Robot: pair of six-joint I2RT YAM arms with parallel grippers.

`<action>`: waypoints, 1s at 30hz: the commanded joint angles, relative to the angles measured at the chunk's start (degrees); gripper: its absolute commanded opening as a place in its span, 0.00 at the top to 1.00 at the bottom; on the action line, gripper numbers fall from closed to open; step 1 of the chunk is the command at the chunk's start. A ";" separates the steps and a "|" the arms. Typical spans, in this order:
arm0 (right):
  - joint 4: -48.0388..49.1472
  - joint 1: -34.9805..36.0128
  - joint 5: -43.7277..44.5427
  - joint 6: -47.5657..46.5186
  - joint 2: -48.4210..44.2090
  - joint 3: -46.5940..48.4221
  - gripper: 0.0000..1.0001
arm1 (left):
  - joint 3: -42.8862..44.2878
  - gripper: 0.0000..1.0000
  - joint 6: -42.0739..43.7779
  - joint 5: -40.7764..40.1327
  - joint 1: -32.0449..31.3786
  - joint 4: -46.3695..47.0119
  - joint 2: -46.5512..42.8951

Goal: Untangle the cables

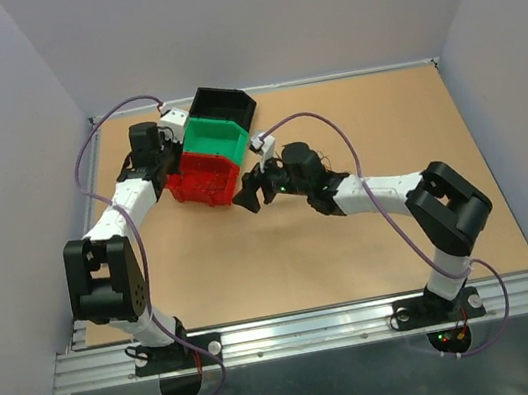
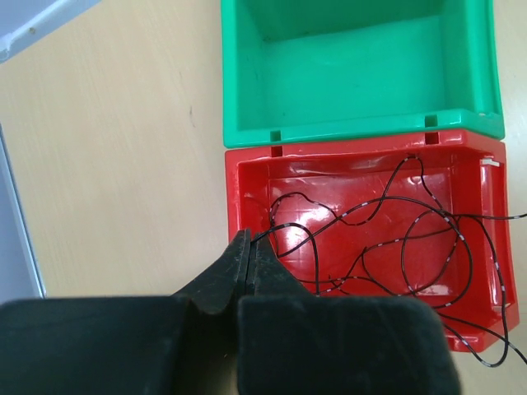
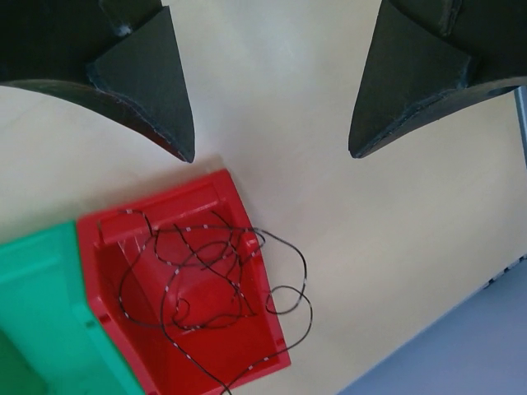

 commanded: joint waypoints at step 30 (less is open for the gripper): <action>-7.42 4.37 5.50 -7.56 24.07 33.40 0.84 | -0.09 1.00 -2.81 7.51 2.63 0.35 -3.55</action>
